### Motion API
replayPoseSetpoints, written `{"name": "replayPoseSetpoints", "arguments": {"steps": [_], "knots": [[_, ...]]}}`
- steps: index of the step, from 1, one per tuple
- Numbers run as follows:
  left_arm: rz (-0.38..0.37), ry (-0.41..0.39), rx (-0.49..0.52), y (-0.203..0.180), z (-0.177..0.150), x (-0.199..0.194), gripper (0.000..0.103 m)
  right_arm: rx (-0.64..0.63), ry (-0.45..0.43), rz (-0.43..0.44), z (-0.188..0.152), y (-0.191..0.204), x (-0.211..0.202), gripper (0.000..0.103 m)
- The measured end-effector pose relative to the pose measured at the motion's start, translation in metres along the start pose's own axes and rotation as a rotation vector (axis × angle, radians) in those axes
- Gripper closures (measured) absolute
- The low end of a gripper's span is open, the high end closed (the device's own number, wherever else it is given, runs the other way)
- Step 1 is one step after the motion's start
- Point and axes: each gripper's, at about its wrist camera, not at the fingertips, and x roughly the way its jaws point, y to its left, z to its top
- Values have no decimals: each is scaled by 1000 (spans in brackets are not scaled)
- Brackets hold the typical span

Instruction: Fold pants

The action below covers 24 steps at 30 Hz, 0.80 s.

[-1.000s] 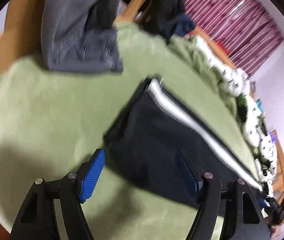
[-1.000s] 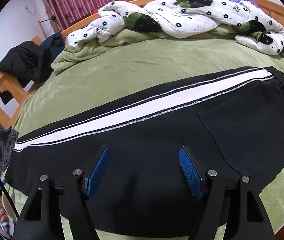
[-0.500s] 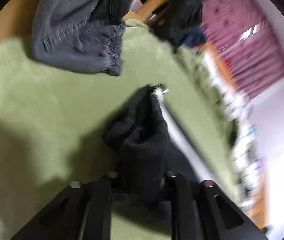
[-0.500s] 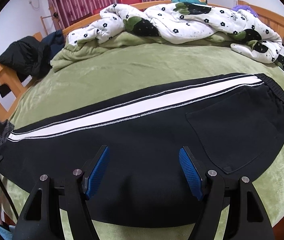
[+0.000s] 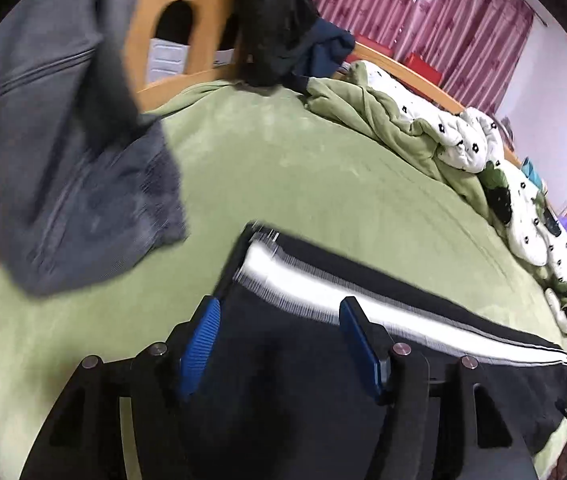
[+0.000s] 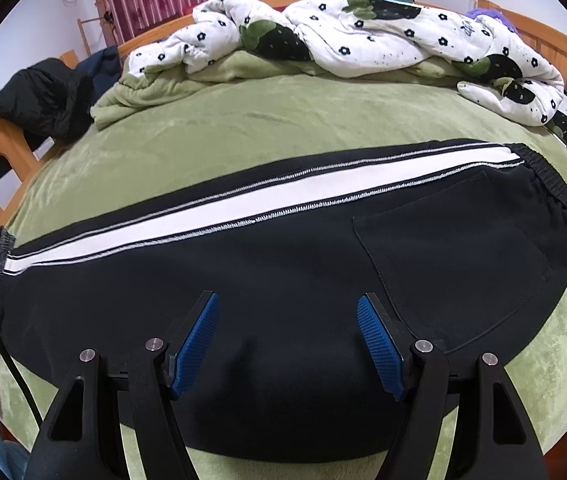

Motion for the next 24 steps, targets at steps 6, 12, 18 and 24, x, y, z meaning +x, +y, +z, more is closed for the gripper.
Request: {"name": "replayPoseSetpoints", "arguments": {"steps": [6, 12, 18, 24], "knots": [[63, 83, -17, -3, 31, 75, 45, -34, 24, -36, 2, 9, 11, 31], [86, 41, -33, 0, 33, 88, 85, -82, 33, -48, 5, 23, 20, 31], [29, -142, -33, -8, 54, 48, 87, -77, 43, -33, 9, 27, 30, 31], [84, 15, -99, 14, 45, 113, 86, -93, 45, -38, 11, 32, 35, 31]]}}
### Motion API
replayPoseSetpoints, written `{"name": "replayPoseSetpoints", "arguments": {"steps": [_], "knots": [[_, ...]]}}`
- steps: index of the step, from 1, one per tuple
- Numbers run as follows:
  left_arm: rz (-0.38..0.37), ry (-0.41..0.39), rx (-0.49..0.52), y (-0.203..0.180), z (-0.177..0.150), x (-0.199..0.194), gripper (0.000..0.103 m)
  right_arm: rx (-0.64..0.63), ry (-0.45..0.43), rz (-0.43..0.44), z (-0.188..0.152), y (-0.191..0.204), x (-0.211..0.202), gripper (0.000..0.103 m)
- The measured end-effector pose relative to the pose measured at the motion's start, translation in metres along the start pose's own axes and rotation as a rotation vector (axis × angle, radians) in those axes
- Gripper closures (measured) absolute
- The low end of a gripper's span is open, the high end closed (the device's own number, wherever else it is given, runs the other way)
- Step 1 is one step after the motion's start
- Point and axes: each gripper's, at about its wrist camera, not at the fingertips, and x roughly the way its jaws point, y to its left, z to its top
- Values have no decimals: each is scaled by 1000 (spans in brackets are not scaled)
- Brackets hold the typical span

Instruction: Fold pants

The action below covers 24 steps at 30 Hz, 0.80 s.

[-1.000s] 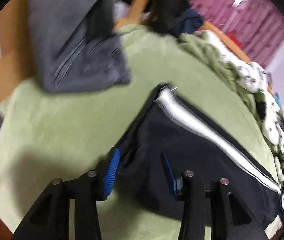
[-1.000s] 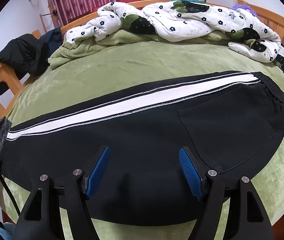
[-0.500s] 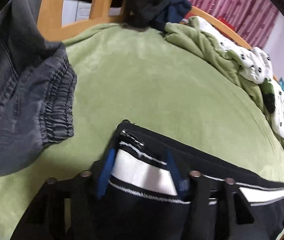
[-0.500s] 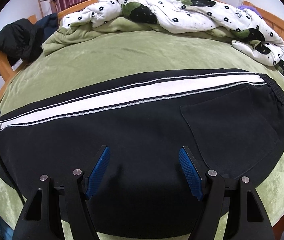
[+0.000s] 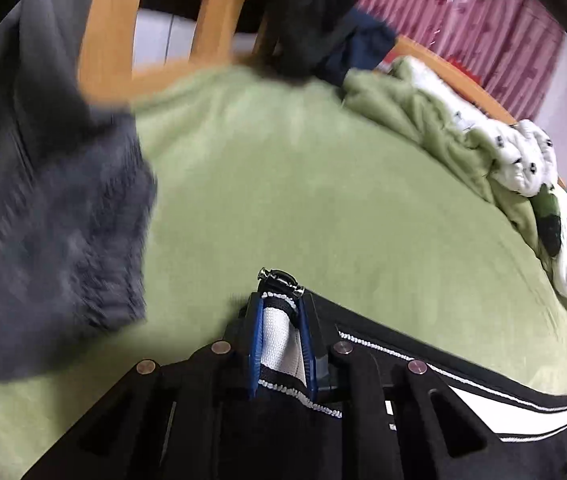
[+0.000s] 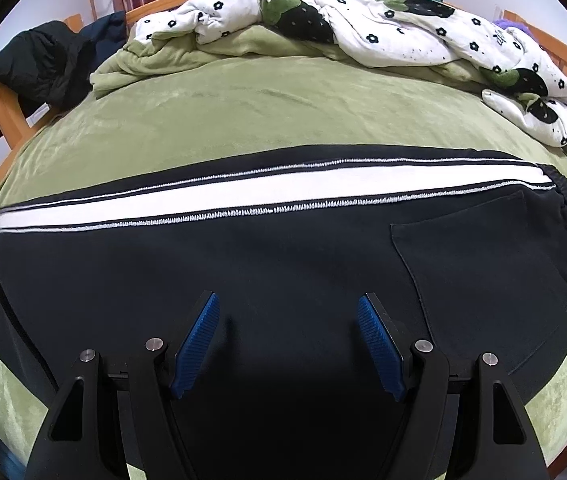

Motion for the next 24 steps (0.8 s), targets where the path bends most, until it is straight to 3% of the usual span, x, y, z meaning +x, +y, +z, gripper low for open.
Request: {"name": "replayPoseSetpoints", "arguments": {"steps": [4, 7, 8, 10, 12, 14, 16, 18, 19, 20, 22, 24], "knots": [[-7, 8, -21, 4, 5, -11, 68, -19, 10, -22, -3, -1, 5, 31], [-14, -23, 36, -9, 3, -38, 63, -33, 13, -29, -6, -1, 7, 31], [-41, -22, 67, -17, 0, -48, 52, -38, 6, -24, -7, 0, 6, 31], [-119, -13, 128, -41, -11, -66, 41, -53, -7, -17, -10, 3, 3, 31], [-212, 13, 213, -72, -28, -77, 40, -82, -4, -26, -15, 9, 8, 31], [-319, 77, 310, -112, -62, -87, 36, -126, 58, -57, -22, 16, 26, 31], [-390, 154, 406, -147, -107, -92, 36, -144, 65, -81, -28, 19, 34, 31], [-376, 211, 521, -170, -149, -88, 36, -158, 47, -88, -26, 19, 27, 31], [-322, 227, 582, -178, -174, -83, 36, -154, 46, -95, -25, 17, 24, 31], [-249, 208, 641, -182, -194, -80, 36, -138, 37, -96, -25, 15, 19, 31], [-169, 57, 738, -181, -218, -98, 35, -83, 16, -65, -28, 6, 9, 31], [-140, 42, 726, -171, -216, -106, 32, -67, 31, -49, -32, 2, 5, 31]]}}
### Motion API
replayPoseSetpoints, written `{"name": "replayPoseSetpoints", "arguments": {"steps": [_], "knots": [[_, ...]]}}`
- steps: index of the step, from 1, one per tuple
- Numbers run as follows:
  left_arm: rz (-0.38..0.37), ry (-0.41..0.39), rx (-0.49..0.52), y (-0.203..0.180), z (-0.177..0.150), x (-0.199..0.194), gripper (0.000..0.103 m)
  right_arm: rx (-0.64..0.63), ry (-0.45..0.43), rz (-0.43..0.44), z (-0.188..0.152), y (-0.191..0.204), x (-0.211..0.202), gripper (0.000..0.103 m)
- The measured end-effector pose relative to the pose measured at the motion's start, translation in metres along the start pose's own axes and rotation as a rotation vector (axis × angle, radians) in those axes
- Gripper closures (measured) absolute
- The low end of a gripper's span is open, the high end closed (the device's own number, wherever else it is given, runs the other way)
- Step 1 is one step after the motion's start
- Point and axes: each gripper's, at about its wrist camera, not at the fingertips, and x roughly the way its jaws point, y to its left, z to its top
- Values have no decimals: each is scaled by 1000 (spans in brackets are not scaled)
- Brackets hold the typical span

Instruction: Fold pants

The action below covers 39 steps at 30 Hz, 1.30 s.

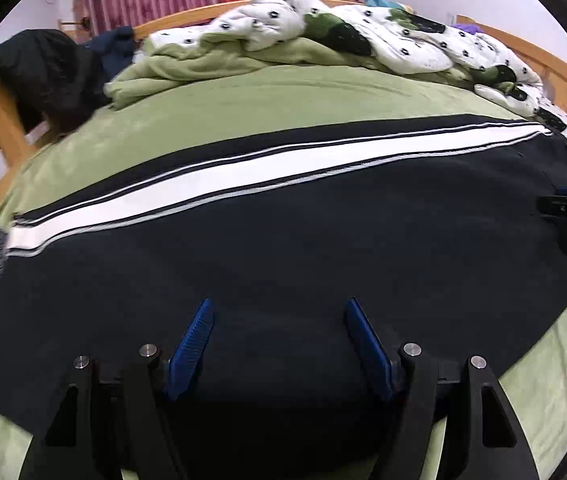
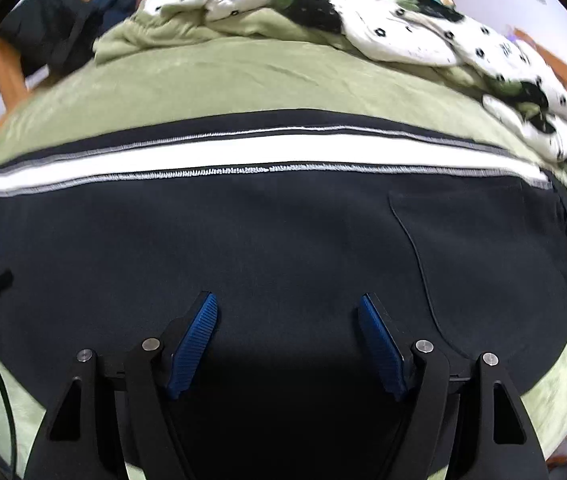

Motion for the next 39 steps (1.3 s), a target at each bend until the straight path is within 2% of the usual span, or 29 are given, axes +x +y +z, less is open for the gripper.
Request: {"name": "replayPoseSetpoints", "arguments": {"steps": [2, 5, 8, 9, 12, 13, 15, 18, 21, 24, 25, 27, 28, 29, 30, 32, 33, 36, 37, 39], "knots": [[80, 16, -65, 26, -6, -4, 18, -15, -8, -1, -5, 0, -3, 31], [169, 33, -220, 77, -23, -13, 19, -67, -39, -47, -13, 4, -9, 31], [299, 52, -402, 130, -45, -34, 19, -88, -58, -51, -22, 7, -22, 31], [289, 46, -447, 142, -52, -41, 21, -83, -61, -46, -23, 3, -24, 31], [100, 23, -591, 167, -79, -66, 23, -63, -71, -21, -23, -3, -32, 31], [12, 28, -632, 170, -90, -67, 23, -56, -72, -14, -23, -3, -34, 31], [-85, 14, -707, 176, -101, -64, 22, -33, -76, 5, -22, -4, -38, 31], [-129, -19, -849, 192, -111, -48, 22, -8, -87, 29, -21, -5, -44, 31], [-133, -56, -940, 207, -100, -33, 23, 4, -103, 38, -23, -6, -51, 31], [-95, -68, -962, 219, -91, -17, 24, 21, -127, 27, -27, -8, -56, 31], [-82, -64, -968, 228, -88, -15, 28, 26, -126, 23, -28, -10, -57, 31], [-42, -50, -1000, 235, -86, -14, 40, 39, -116, 29, -32, -14, -58, 31], [-21, -40, -1006, 236, -87, -18, 56, 48, -118, 34, -34, -16, -60, 31], [3, -31, -997, 237, -87, -20, 77, 60, -128, 34, -36, -20, -62, 31], [29, -23, -981, 238, -85, -22, 83, 68, -141, 24, -37, -22, -64, 31], [32, -42, -965, 237, -77, -32, 89, 84, -169, 2, -40, -30, -70, 31], [57, -51, -936, 232, -70, -39, 89, 96, -177, 14, -41, -34, -73, 31], [213, -94, -719, 194, -27, -65, 92, 124, -173, 59, -42, -49, -78, 32], [242, -117, -629, 174, -7, -74, 92, 134, -174, 61, -43, -54, -78, 32], [253, -156, -516, 138, 22, -88, 93, 165, -176, 62, -43, -66, -80, 32]]}}
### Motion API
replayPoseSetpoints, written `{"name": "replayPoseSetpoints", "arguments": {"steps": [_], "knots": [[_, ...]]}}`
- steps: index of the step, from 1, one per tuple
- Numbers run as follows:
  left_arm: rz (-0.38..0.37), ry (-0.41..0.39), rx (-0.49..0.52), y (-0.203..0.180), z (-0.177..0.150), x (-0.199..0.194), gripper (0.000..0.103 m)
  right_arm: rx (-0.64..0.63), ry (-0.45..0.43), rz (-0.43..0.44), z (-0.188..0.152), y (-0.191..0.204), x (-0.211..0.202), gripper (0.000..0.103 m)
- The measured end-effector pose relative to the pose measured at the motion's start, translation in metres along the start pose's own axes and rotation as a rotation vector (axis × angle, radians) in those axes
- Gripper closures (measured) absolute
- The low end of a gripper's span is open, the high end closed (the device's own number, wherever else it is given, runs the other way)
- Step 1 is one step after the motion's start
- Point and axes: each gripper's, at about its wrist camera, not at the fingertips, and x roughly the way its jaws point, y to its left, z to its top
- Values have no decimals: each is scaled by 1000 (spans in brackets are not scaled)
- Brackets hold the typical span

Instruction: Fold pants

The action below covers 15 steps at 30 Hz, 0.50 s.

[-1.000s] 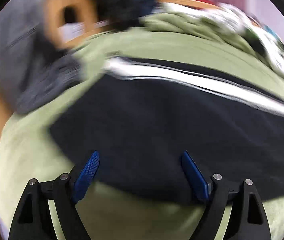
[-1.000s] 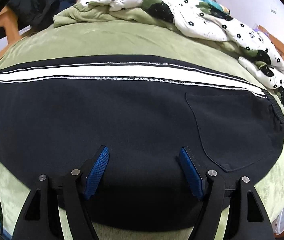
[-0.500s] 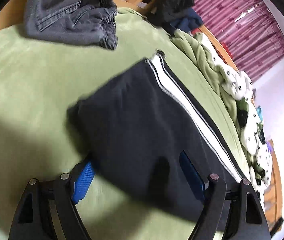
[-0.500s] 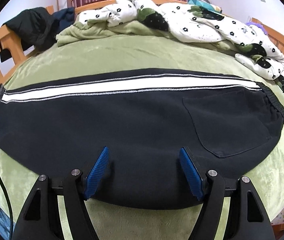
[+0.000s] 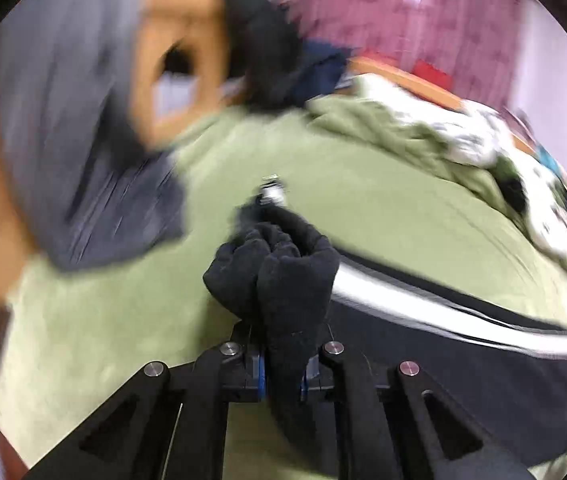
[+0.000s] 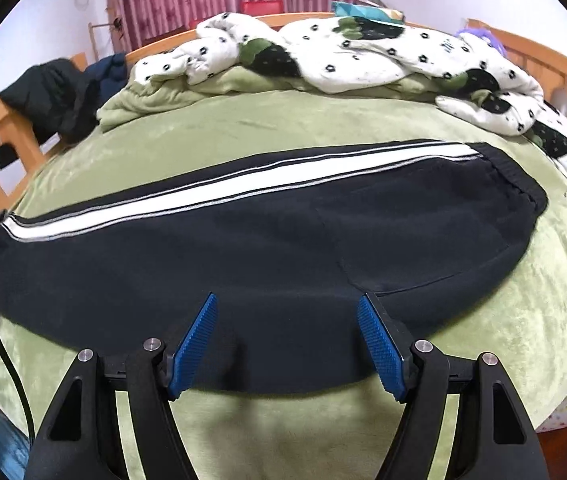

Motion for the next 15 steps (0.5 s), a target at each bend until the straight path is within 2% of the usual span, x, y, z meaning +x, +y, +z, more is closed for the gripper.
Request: {"name": "replayPoseSetpoints", "arguments": {"steps": [3, 6, 10, 13, 15], "knots": [[-98, -34, 130, -75, 7, -27, 93, 47, -20, 25, 4, -18, -8, 32], [-196, -27, 258, -155, -8, -41, 93, 83, -50, 32, 5, -39, -17, 32], [-330, 69, 364, -254, -65, -32, 93, 120, -75, 11, 3, -67, -27, 32], [-427, 164, 394, -307, -114, -16, 93, 200, -71, 35, 1, -92, -31, 32], [-445, 232, 421, -332, -147, -6, 93, 251, -70, 58, -1, -105, -35, 32]]}}
